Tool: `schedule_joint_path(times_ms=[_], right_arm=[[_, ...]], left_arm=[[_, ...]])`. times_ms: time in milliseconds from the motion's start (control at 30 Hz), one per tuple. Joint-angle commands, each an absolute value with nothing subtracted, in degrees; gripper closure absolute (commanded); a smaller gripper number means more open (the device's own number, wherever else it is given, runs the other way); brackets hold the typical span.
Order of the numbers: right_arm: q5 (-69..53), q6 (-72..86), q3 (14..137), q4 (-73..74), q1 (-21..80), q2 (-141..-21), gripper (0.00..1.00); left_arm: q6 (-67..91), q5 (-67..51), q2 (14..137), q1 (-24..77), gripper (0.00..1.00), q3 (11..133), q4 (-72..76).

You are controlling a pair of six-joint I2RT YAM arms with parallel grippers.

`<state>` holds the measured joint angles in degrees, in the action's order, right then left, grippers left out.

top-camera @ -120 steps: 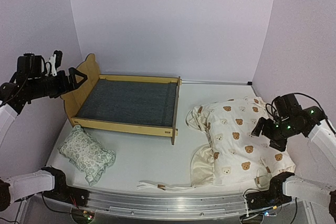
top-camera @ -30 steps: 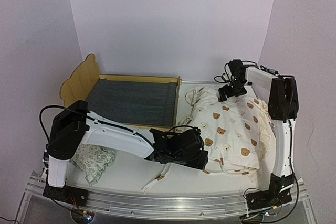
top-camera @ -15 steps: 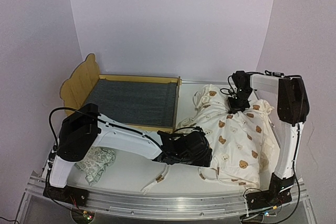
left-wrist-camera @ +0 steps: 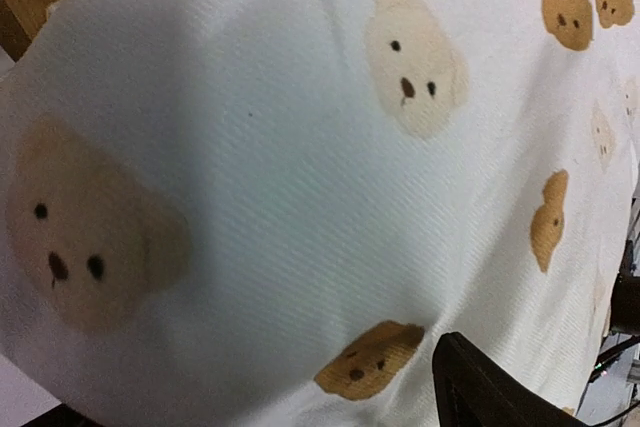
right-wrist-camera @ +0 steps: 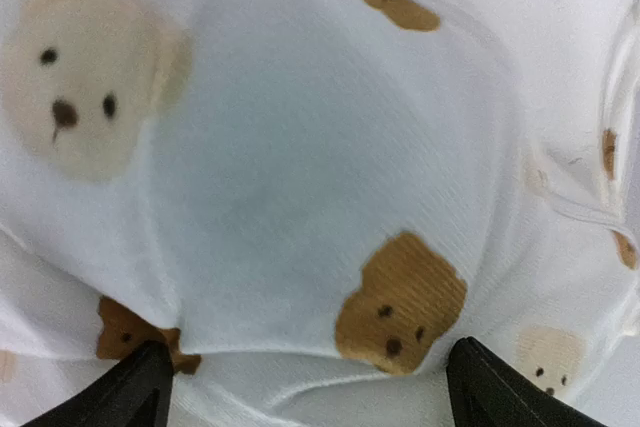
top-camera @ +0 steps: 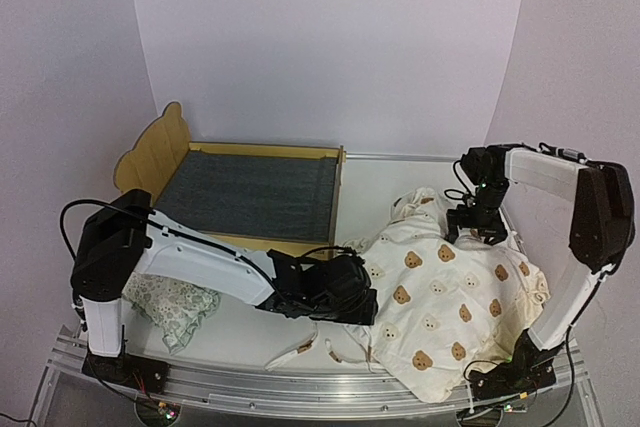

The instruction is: Set up the pet bed

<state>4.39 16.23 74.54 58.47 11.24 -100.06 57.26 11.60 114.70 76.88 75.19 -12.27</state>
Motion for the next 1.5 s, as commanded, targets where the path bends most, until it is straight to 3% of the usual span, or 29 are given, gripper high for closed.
schedule_joint_path(times_ms=[0,267,533,600,800,867,1000,1033,1067,1167,1467], right_arm=[[16.42,8.90,76.09,62.11,11.45,-95.69,0.02],[13.61,0.14,73.58,57.46,9.38,-96.58,0.02],[6.44,-2.22,74.25,54.03,9.14,-105.96,0.03],[5.91,-1.23,74.68,53.39,9.14,-107.54,0.08],[4.08,1.51,73.56,53.10,9.14,-107.42,0.42],[2.98,1.94,72.41,53.11,9.14,-105.92,0.52],[0.93,3.38,70.06,53.17,9.14,-101.41,0.88],[0.65,4.09,69.61,53.22,9.14,-99.99,0.97],[0.12,4.80,69.46,53.27,9.14,-98.37,1.00],[-3.26,7.21,70.61,54.05,9.11,-92.23,1.00],[-14.67,18.28,78.47,55.48,9.14,-76.96,1.00]], left_arm=[[58.20,11.48,109.02,78.04,0.11,75.43,-17.56],[60.96,6.90,106.71,78.61,0.11,70.76,-16.53],[59.41,4.16,109.33,78.64,0.11,67.55,-3.14],[59.24,4.76,110.64,78.55,0.11,67.69,-0.26],[60.04,4.80,116.16,78.46,0.19,70.13,6.32],[60.38,4.53,117.21,78.46,0.28,70.37,7.87],[59.25,6.63,115.64,78.45,0.79,70.11,8.03],[58.32,7.71,114.35,78.47,0.86,70.56,6.54],[57.37,8.88,112.94,78.50,0.90,71.15,4.72],[54.12,12.60,108.43,78.49,0.99,72.81,-0.01],[44.26,21.20,94.74,78.49,1.00,79.25,-14.55]])
